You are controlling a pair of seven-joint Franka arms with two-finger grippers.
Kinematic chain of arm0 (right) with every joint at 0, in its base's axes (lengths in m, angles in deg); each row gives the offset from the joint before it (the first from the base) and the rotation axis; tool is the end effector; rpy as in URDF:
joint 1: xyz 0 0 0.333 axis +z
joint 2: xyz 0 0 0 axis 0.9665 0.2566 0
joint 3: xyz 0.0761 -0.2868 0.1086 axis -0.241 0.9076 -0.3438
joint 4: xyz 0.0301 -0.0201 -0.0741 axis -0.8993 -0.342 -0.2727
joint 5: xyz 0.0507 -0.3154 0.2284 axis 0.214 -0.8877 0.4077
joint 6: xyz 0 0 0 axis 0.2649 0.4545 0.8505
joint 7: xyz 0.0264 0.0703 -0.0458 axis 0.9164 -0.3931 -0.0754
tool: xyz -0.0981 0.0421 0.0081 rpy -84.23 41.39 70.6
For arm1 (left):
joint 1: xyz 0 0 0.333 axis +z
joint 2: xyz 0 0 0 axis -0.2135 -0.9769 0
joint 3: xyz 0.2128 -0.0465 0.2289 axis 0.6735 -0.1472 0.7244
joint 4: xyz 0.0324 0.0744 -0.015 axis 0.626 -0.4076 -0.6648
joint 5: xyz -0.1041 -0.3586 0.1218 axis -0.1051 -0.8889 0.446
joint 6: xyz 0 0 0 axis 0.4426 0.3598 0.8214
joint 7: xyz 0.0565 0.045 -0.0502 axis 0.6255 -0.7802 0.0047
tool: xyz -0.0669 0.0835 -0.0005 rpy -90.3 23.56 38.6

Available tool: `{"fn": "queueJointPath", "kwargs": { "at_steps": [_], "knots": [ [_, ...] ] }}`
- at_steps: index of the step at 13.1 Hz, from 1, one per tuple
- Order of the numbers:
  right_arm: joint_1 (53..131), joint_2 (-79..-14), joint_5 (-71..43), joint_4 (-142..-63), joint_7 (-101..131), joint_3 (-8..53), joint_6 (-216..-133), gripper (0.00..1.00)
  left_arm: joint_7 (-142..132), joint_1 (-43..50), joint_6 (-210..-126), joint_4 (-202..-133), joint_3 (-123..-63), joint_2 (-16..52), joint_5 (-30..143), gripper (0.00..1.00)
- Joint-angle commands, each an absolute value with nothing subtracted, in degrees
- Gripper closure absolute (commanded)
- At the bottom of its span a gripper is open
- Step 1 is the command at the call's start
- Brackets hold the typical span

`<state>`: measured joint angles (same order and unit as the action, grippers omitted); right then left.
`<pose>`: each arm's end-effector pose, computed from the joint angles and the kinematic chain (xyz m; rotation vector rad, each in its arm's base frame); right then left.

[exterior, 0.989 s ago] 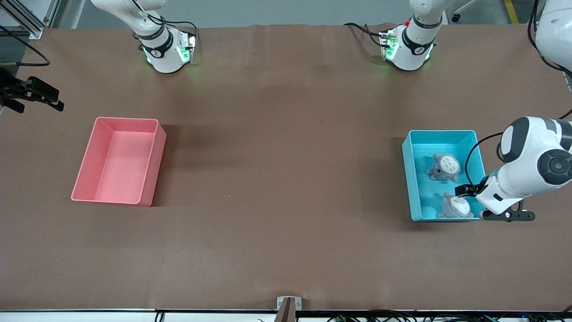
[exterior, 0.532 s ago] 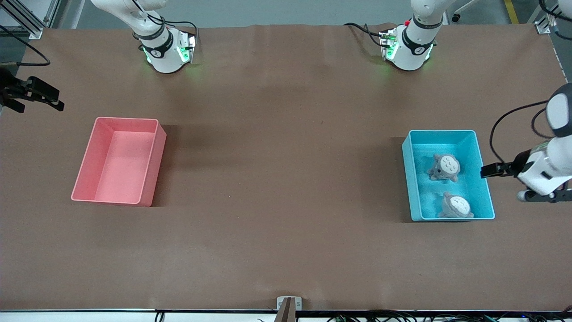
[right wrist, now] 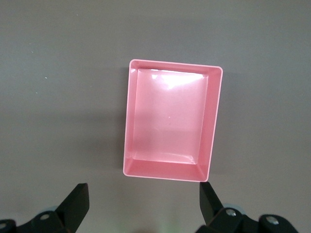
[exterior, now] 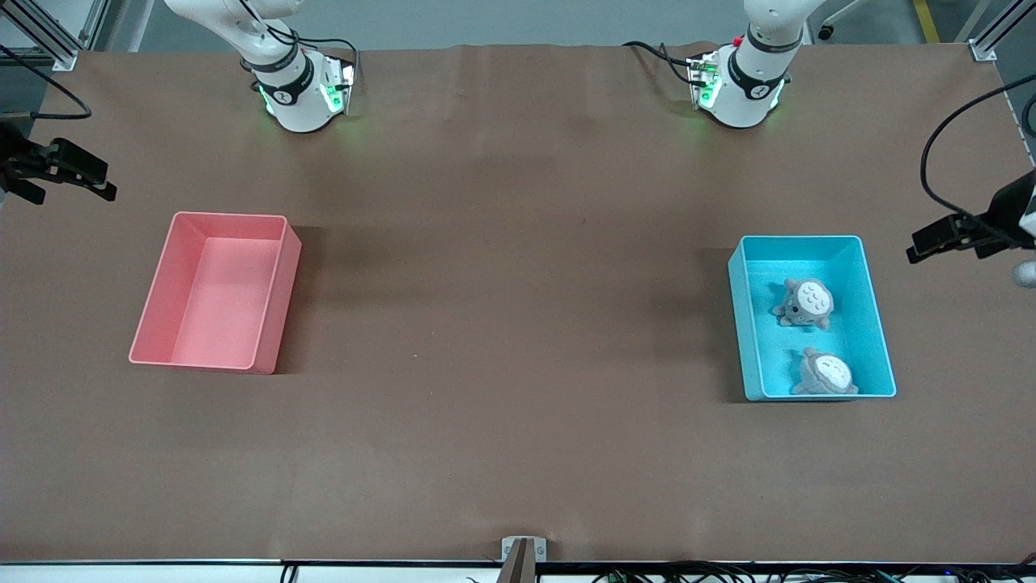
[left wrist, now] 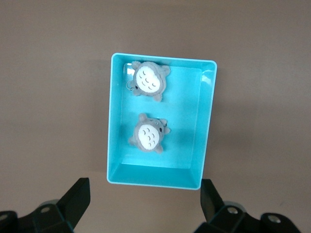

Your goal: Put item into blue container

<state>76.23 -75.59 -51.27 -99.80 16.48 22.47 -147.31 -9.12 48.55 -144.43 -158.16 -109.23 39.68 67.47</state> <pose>0.5177 -0.0433 0.6285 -3.1280 -0.0537 0.0455 0.5753 0.0309 0.5921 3.1366 0.1005 -0.0117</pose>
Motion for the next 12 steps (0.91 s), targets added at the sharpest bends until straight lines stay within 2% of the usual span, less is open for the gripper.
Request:
{"fn": "queueJointPath", "kwargs": {
  "at_steps": [1, 3, 7, 9, 12],
  "knots": [
    [75.7, -77.4, -51.7, -101.5, 17.2, 21.9, -147.7, 0.0, -9.5, 39.5, -139.6, -153.5, -101.0, 39.4, 66.5, 0.0],
    [75.7, -77.5, -51.7, -101.5, 17.1, 21.9, -147.7, 0.0, -9.6, 30.7, -139.4, -153.6, -91.7, 40.8, 65.3, 0.0],
    [75.7, -77.4, -51.5, -101.5, 17.0, 21.9, -147.6, 0.0, -10.0, 17.7, -139.4, -153.7, -78.5, 42.3, 64.3, 0.0],
    [75.7, -77.4, -51.1, -101.5, 16.9, 21.9, -147.6, 0.0, -10.0, 14.5, -139.4, -153.8, -75.4, 42.4, 64.3, 0.0],
    [75.6, -77.4, -50.9, -101.5, 16.9, 21.9, -147.5, 0.0, -9.9, 13.0, -139.4, -153.8, -74.4, 42.5, 64.3, 0.0]
  ]
}}
